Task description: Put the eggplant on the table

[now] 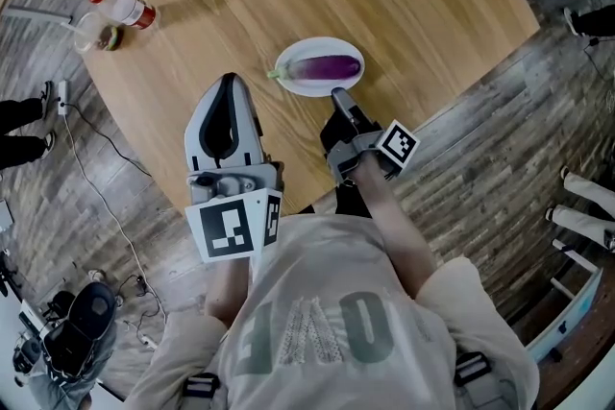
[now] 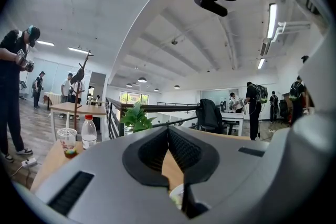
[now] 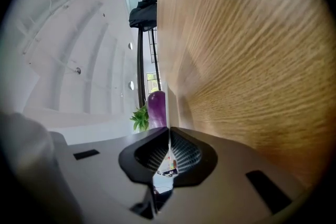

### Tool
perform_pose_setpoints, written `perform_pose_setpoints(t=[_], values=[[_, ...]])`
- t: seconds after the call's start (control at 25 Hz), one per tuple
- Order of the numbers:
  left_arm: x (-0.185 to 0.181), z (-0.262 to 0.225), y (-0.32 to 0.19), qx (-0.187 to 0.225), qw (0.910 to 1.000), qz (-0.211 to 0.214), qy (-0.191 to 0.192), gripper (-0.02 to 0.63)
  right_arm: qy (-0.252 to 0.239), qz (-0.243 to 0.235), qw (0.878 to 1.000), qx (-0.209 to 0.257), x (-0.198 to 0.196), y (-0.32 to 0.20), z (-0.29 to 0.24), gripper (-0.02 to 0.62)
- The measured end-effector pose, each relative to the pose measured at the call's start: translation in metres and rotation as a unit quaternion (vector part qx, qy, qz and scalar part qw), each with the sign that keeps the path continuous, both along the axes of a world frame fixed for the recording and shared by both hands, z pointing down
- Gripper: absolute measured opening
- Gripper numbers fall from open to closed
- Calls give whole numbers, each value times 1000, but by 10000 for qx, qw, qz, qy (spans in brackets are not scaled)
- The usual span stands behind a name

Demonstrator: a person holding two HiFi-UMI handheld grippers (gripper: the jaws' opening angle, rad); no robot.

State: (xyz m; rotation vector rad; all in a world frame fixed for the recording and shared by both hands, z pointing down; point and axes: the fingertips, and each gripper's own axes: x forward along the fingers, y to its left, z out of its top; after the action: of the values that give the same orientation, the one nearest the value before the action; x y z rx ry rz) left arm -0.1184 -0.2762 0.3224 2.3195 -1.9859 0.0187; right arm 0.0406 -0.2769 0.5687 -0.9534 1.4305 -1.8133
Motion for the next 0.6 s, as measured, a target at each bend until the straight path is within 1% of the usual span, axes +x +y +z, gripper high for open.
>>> perform_pose_setpoints(t=[0.44, 0.6], values=[[5, 4, 1, -36, 10000, 27, -40, 9, 95, 82, 9995, -279, 4, 4, 12, 26], [6, 5, 2, -43, 10000, 27, -54, 9, 221, 59, 9983, -533, 5, 4, 18, 26]])
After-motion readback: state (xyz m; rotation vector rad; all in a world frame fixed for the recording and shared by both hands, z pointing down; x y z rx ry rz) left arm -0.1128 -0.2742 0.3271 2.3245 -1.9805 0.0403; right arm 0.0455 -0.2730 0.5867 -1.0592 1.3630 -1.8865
